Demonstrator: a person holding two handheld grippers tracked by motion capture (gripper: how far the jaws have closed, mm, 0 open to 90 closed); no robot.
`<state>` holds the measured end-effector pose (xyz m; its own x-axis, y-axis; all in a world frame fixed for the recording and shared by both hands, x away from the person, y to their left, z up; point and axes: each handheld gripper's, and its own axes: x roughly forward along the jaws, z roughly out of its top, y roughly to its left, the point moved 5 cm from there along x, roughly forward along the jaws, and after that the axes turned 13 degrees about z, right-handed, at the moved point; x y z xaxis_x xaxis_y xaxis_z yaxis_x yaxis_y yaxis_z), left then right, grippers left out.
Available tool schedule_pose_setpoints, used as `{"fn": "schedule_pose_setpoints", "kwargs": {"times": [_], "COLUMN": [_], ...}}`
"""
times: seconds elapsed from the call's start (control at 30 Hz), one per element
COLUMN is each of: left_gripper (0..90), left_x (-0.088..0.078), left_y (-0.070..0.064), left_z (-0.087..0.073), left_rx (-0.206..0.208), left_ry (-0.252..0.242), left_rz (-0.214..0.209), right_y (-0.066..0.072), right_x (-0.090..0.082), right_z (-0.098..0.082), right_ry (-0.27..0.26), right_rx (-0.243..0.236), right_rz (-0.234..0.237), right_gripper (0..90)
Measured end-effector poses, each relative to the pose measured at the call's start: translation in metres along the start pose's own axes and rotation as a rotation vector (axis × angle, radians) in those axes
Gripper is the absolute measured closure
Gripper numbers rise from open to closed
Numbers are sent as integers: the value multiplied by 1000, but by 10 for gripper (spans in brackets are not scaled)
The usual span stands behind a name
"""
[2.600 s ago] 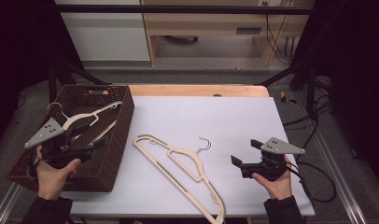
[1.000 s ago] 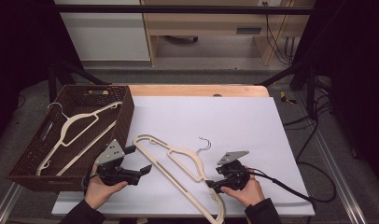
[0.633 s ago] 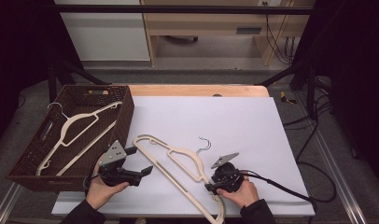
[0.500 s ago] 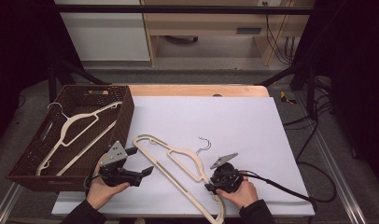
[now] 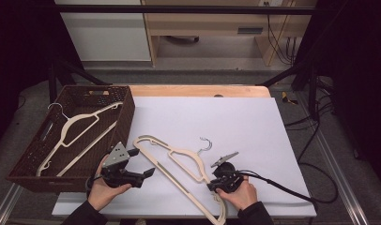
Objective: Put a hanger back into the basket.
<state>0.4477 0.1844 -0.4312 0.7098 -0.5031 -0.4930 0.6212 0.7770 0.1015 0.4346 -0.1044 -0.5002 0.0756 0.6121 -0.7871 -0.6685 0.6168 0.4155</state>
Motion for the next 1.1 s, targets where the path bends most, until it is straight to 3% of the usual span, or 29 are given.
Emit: {"fn": "schedule_pose_setpoints", "kwargs": {"times": [0.3,0.5,0.83,1.1], "left_gripper": [107,106,113,143], "left_x": [3,11,48,80], "left_y": [-2,-1,-9,-22], "left_z": [-2,4,23,35], "left_rx": [7,-4,29,108], "left_ry": [12,33,87,139], "left_rz": [-2,-24,-45,-49], "right_y": [-3,-3,-1,1], "right_x": [-8,-18,-26,-30], "right_z": [2,3,4,4], "right_ry": [-38,-65,-73,-76], "right_rx": [55,4,-44,-70], "right_rz": [-1,-11,-21,-20], "right_gripper": [800,802,804,805]}}
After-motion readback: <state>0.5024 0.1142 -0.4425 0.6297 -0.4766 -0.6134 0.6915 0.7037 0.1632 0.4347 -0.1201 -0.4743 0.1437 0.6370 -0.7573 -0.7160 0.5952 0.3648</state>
